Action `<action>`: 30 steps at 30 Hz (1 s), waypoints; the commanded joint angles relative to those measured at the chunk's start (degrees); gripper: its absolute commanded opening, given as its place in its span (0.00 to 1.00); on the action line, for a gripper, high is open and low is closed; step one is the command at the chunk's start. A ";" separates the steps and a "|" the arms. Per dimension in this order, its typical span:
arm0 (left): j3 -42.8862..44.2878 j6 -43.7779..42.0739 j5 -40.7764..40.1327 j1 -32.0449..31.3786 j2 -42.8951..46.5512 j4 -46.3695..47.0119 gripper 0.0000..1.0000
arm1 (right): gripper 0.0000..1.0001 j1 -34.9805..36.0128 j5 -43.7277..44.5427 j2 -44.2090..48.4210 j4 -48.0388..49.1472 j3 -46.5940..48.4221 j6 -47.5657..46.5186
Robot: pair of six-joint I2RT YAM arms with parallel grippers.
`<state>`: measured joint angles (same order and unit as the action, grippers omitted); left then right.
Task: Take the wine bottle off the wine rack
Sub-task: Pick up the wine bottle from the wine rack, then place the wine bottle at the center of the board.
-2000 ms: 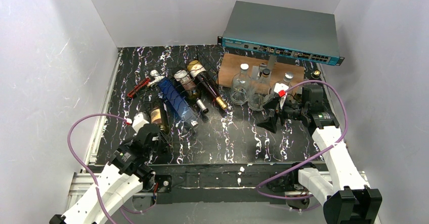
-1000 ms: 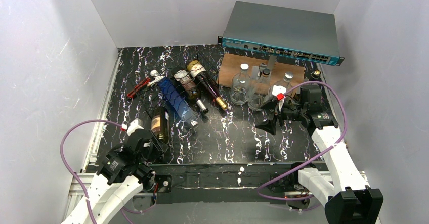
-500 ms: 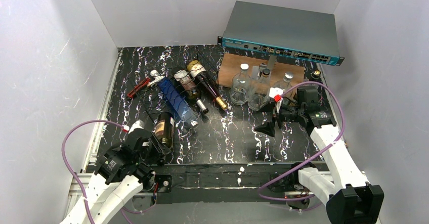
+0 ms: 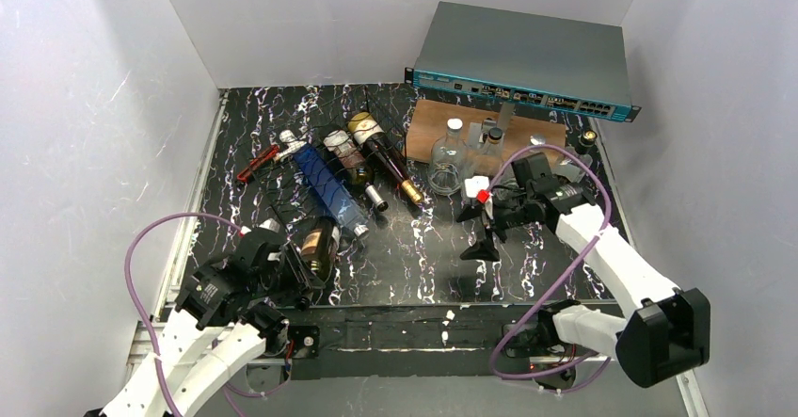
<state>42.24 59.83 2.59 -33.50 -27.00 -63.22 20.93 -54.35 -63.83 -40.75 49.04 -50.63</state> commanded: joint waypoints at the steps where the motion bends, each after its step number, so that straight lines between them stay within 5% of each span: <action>1: 4.40 -2.67 5.14 0.07 -1.66 -2.48 0.00 | 0.98 3.23 -2.20 -3.30 -7.26 6.69 -12.89; 13: 7.71 -8.71 14.97 0.01 -7.77 -5.49 0.00 | 0.98 15.81 1.02 -10.42 -6.72 13.00 -23.98; 30: 10.73 -13.43 19.66 -0.03 -13.81 -6.49 0.00 | 0.99 28.17 5.75 -15.13 12.27 12.46 -8.10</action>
<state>50.78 47.77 18.94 -33.50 -41.08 -69.52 46.11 -49.10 -77.87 -35.66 61.52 -63.64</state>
